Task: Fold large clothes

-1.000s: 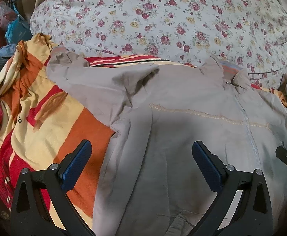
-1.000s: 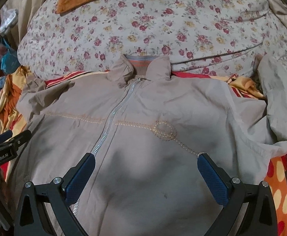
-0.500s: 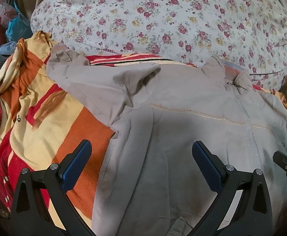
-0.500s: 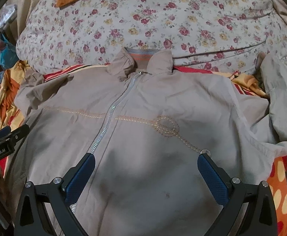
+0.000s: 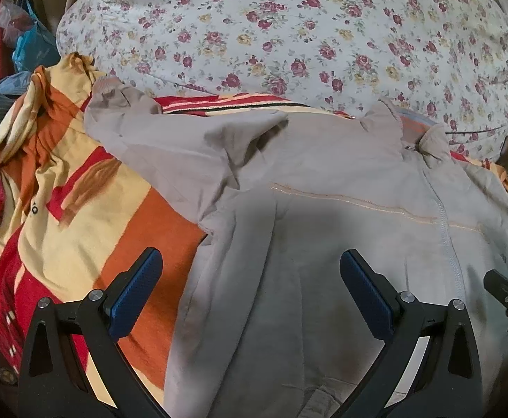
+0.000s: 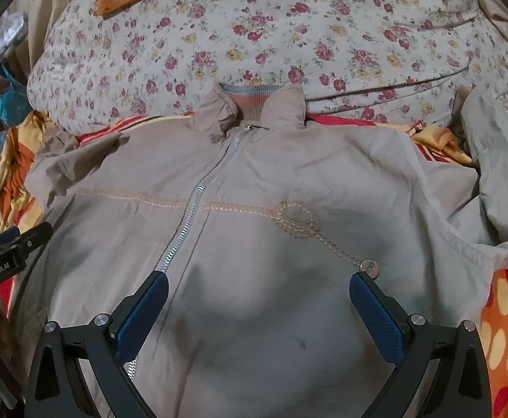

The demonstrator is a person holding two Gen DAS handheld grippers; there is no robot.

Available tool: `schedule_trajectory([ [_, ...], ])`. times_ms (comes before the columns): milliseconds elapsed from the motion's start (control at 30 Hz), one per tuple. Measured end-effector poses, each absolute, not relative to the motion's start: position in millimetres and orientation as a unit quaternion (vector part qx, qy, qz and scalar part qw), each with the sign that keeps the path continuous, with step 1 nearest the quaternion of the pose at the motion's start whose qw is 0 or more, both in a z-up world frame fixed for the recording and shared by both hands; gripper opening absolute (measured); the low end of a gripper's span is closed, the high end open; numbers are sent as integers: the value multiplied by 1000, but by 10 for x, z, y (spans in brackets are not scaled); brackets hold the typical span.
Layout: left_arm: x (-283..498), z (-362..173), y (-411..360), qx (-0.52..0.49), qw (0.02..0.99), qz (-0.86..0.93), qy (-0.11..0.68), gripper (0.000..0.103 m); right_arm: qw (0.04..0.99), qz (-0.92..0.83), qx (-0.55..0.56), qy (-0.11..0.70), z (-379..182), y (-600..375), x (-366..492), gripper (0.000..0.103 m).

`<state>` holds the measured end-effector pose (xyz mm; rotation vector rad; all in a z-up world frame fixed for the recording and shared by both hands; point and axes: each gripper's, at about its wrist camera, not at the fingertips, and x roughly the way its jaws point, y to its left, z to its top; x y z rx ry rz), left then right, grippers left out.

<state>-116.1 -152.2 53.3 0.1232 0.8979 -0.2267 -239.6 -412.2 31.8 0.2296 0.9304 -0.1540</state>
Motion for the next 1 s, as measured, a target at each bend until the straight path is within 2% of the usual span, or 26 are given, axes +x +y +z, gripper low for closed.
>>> schedule_trajectory([
  [633,-1128,543,-1473,50,890,-109,439,102,881,-87,96,454,279,-4097,-2385,103],
  [833,-820,704,-1157,-12,884,-103,456,102,878,-82,104,460,262,-4096,-2388,103],
  [1000,-326,815,-533,-76,888,-30,452,102,871,-73,113,472,227,-4102,-2393,103],
])
